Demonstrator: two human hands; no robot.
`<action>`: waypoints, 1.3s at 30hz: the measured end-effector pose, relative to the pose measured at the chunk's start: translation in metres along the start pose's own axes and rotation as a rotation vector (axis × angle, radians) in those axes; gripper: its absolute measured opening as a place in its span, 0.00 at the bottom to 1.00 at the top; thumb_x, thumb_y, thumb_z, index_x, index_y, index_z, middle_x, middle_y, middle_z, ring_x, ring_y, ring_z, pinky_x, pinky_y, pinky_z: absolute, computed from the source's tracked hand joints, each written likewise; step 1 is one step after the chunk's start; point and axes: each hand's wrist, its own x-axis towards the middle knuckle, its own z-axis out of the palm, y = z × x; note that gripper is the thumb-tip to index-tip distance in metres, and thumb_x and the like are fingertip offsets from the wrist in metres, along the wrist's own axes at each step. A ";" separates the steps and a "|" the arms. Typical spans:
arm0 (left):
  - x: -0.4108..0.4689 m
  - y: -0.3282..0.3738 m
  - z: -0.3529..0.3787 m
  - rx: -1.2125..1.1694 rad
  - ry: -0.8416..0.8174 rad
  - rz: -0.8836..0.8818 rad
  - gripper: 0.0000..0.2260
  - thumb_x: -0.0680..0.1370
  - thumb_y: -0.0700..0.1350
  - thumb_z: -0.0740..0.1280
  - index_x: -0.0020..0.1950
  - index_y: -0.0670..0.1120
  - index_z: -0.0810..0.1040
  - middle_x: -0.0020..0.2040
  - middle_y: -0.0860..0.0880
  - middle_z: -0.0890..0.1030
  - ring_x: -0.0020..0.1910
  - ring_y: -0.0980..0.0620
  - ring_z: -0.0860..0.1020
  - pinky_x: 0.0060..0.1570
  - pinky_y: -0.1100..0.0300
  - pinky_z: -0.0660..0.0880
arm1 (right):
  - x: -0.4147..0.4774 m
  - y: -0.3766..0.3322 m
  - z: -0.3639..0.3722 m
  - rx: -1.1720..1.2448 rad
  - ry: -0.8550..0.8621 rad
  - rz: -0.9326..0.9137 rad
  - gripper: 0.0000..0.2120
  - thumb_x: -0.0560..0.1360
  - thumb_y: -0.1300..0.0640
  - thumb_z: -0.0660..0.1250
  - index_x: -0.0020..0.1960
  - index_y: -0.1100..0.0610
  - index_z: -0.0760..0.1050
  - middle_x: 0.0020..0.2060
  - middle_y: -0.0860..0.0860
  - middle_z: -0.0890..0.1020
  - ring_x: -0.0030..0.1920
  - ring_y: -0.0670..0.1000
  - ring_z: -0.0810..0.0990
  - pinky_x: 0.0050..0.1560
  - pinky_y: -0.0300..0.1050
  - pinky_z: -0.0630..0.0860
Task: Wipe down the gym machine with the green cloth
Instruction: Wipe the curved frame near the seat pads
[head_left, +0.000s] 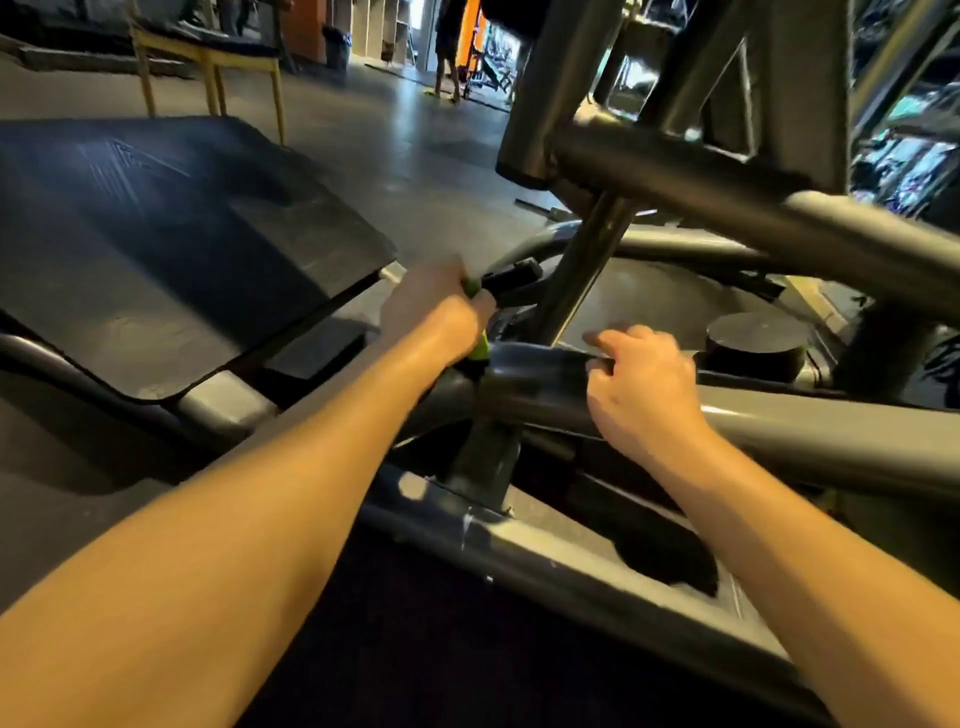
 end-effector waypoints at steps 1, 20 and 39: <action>-0.002 0.005 0.010 0.019 -0.083 0.015 0.08 0.81 0.53 0.67 0.51 0.50 0.72 0.42 0.51 0.74 0.42 0.51 0.75 0.41 0.56 0.72 | 0.008 0.002 0.004 -0.153 -0.053 0.030 0.17 0.82 0.54 0.62 0.70 0.52 0.76 0.66 0.55 0.76 0.67 0.59 0.71 0.66 0.56 0.68; -0.028 -0.028 0.070 -0.023 -0.401 0.474 0.19 0.86 0.53 0.56 0.78 0.57 0.67 0.79 0.59 0.63 0.80 0.60 0.56 0.80 0.54 0.53 | 0.022 0.006 0.018 -0.256 -0.220 0.181 0.21 0.84 0.51 0.58 0.77 0.44 0.67 0.72 0.53 0.70 0.71 0.60 0.64 0.71 0.58 0.62; -0.013 -0.015 0.085 -0.050 -0.432 0.304 0.15 0.86 0.51 0.58 0.72 0.57 0.75 0.69 0.54 0.76 0.70 0.50 0.73 0.68 0.52 0.71 | 0.021 0.006 0.028 -0.230 -0.169 0.203 0.21 0.83 0.53 0.59 0.75 0.40 0.69 0.75 0.50 0.67 0.73 0.59 0.62 0.73 0.56 0.58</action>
